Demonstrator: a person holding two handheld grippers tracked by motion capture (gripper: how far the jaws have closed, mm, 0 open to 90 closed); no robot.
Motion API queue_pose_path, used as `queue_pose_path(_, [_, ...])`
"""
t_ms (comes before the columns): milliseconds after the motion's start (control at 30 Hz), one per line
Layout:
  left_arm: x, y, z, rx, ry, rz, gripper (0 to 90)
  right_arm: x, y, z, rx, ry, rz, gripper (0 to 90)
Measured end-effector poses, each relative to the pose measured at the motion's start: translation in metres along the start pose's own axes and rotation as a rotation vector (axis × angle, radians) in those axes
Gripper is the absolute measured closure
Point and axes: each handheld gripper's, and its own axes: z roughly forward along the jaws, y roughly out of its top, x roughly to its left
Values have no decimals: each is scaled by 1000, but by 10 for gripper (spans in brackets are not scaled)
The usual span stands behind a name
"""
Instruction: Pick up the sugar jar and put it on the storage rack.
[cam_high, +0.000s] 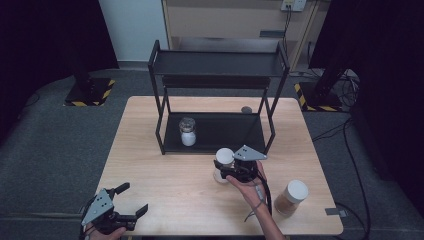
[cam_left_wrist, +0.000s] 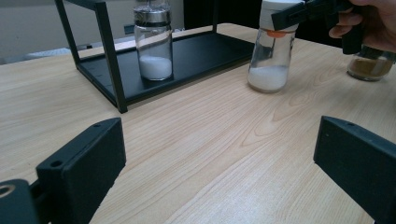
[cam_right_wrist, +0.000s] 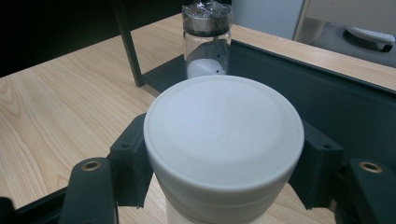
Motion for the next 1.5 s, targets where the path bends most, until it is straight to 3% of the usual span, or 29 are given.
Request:
queue_pose_path(300, [-1,1,0,3,1,7,12,-2,6,8,4,13,5,340])
queue_pose_path(767, [-2,2,0,7,-3,16,12,-3,33,27,-20,11,7,340])
queue_pose_path(1000, [-1,1,0,5,-4,13,12,-4,48,39,-20,6,-17,340])
queue_pose_path(1500, [0,0,0,2,-8,9,12,-23,71,51,-57,-54,7,339])
